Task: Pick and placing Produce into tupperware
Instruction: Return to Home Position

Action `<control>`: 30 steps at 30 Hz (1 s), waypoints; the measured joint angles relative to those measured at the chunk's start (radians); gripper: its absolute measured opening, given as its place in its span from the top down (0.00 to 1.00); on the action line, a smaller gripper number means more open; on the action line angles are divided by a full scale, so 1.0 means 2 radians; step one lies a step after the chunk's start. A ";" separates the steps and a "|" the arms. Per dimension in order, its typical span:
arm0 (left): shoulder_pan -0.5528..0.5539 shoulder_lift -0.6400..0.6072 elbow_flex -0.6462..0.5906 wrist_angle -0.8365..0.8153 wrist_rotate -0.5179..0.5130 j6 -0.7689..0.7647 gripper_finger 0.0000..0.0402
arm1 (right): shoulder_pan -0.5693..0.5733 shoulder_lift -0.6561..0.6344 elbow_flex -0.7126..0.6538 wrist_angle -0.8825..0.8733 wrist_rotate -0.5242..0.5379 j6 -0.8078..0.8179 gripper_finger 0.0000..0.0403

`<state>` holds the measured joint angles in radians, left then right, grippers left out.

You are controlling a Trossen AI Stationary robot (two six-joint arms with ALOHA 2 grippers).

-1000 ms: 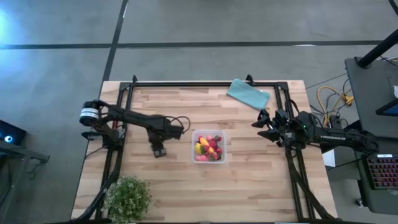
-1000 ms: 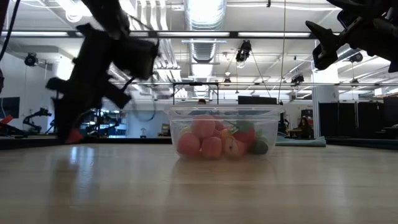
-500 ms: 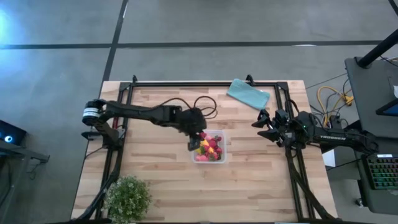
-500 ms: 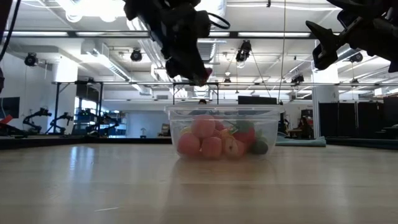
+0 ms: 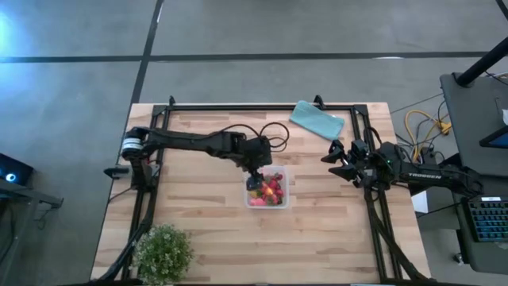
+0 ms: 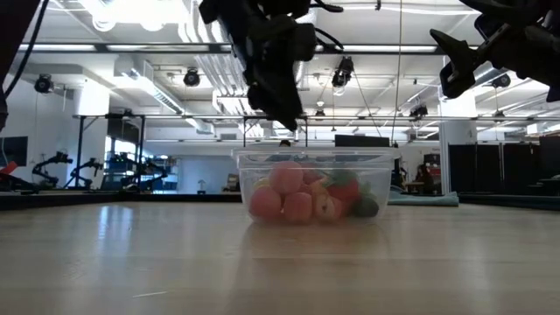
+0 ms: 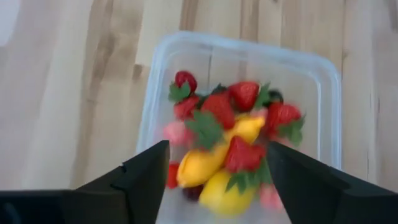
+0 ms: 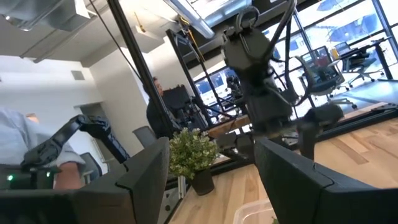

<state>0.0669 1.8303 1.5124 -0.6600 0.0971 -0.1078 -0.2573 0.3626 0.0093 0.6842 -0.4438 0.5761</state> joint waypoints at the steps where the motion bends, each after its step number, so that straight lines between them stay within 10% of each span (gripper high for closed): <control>1: 0.002 -0.004 0.005 -0.016 0.000 0.011 0.36 | 0.000 0.000 0.000 0.000 0.000 0.000 0.43; 7: 0.005 -0.059 0.020 -0.108 -0.027 0.035 0.32 | 0.000 0.000 0.000 0.000 0.000 0.000 0.43; 17: -0.012 -0.232 -0.016 -0.024 -0.025 0.017 0.32 | 0.000 0.000 0.000 0.000 0.000 0.000 0.43; 30: -0.015 -0.412 -0.297 0.217 -0.023 -0.119 0.32 | 0.000 0.000 0.000 0.000 0.000 0.000 0.43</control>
<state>0.0372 1.0057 0.9190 -0.2264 0.0509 -0.3451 -0.2575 0.3630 0.0093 0.6846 -0.4437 0.5760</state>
